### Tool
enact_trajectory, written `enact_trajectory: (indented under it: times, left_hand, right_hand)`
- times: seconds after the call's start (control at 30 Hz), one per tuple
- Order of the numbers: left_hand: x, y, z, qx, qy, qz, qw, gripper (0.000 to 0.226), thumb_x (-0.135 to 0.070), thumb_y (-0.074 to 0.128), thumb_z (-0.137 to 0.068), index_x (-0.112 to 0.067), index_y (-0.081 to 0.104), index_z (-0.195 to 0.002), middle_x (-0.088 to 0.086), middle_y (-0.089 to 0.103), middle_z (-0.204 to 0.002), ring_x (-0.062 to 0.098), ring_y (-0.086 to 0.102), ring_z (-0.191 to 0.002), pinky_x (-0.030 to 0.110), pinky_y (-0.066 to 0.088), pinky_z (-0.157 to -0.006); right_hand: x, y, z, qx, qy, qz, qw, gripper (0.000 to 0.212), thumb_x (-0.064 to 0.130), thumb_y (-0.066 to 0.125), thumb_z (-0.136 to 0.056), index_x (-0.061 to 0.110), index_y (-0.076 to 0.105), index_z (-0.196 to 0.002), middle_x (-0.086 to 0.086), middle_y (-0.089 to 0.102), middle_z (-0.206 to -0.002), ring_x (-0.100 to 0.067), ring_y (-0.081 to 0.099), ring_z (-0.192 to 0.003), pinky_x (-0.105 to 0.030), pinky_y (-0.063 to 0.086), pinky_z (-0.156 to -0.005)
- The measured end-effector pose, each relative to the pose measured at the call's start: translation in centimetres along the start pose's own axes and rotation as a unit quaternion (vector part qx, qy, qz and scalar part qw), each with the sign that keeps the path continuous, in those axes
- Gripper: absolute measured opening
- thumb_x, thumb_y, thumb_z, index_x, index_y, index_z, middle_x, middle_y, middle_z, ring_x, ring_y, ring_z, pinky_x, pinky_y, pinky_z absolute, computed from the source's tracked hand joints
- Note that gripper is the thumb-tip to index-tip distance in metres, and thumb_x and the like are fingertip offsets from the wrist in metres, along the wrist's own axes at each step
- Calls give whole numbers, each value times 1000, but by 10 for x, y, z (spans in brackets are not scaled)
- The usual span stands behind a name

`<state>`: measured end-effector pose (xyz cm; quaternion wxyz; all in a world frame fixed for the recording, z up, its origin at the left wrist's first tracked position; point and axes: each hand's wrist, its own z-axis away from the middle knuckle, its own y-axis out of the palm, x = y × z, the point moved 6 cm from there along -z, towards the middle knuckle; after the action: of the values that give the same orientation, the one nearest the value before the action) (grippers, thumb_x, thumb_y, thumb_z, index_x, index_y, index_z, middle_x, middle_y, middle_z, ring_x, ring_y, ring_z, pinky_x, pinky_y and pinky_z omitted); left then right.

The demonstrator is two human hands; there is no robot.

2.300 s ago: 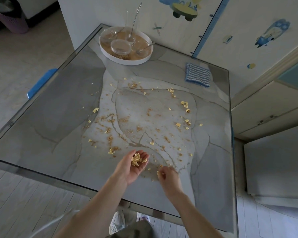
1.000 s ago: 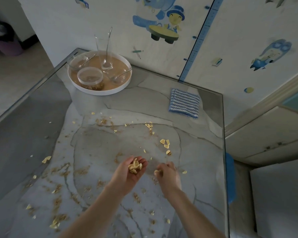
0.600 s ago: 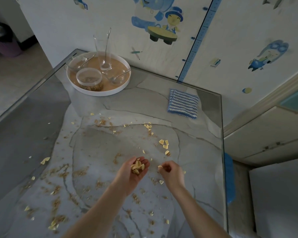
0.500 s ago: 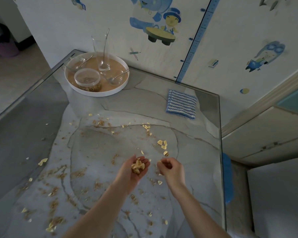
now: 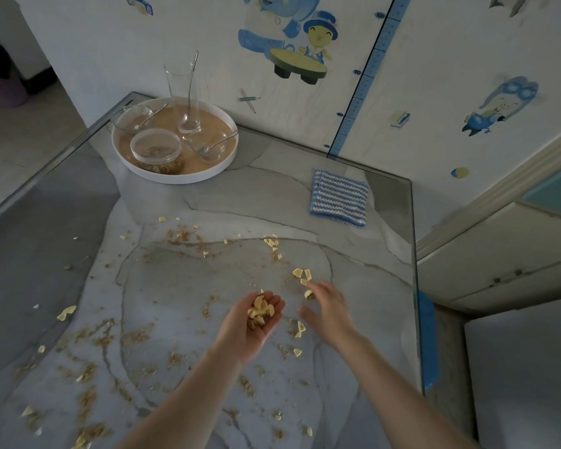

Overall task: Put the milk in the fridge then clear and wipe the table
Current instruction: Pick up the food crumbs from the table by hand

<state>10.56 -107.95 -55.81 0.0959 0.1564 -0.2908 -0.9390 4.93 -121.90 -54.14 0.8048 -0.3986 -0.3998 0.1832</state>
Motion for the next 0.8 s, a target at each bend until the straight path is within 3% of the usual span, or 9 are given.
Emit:
enact_trajectory:
  times: [0.1, 0.2, 0.33, 0.43, 0.57, 0.7, 0.8]
  left_hand:
    - [-1, -3, -3, -4, 6, -6, 1000, 27, -14, 43, -94, 4, 61, -83, 14, 71, -64, 22, 70, -58, 30, 57, -55]
    - [0, -3, -5, -7, 10, -13, 1000, 27, -15, 43, -94, 2, 61, -83, 12, 71, -65, 21, 71, -60, 29, 57, -57]
    - [5, -1, -6, -10, 9, -23, 1000, 27, -16, 42, -95, 1, 61, -84, 11, 71, -66, 19, 71, -60, 28, 58, -57]
    - [7, -1, -6, -10, 9, -26, 1000, 27, -15, 43, -95, 2, 61, -86, 11, 72, -66, 20, 71, -61, 29, 58, -56]
    - [9, -4, -6, -21, 9, -33, 999, 29, -16, 42, -95, 2, 61, -84, 12, 71, -64, 20, 70, -60, 29, 57, -56]
    - [15, -1, -6, -25, -1, -14, 1000, 27, -16, 43, -95, 3, 59, -83, 14, 69, -65, 24, 67, -67, 29, 58, -54]
    - [18, 11, -1, 0, 1, 15, 1000, 27, -14, 42, -95, 4, 58, -82, 17, 65, -65, 25, 67, -60, 30, 58, -51]
  right_hand:
    - [5, 13, 2, 59, -29, 103, 993, 61, 42, 54, -87, 23, 31, -140, 5, 17, -153, -18, 14, -139, -33, 28, -108]
    - [3, 20, 9, 62, -53, 124, 989, 49, 35, 53, -88, 21, 40, -134, 3, 27, -147, -18, 19, -135, -31, 33, -105]
    - [-4, 25, 17, 10, -58, 62, 996, 26, 17, 51, -90, 15, 60, -115, -3, 50, -116, -21, 41, -116, -29, 42, -89]
    - [-8, 26, 19, -10, -48, 44, 998, 22, 14, 48, -91, 8, 63, -106, -6, 48, -101, -20, 46, -105, -25, 39, -83]
    - [-5, 12, 20, -52, -19, -60, 997, 16, 11, 55, -87, 6, 68, -94, 0, 49, -91, -5, 47, -78, -5, 34, -67]
    - [18, -5, 27, -95, -30, -150, 984, 10, 13, 63, -82, 9, 70, -88, 3, 56, -84, -6, 54, -77, -1, 38, -68]
    - [45, -4, 33, -44, -81, -195, 977, 15, 14, 63, -84, 12, 71, -96, 10, 56, -89, 0, 57, -81, -4, 44, -75]
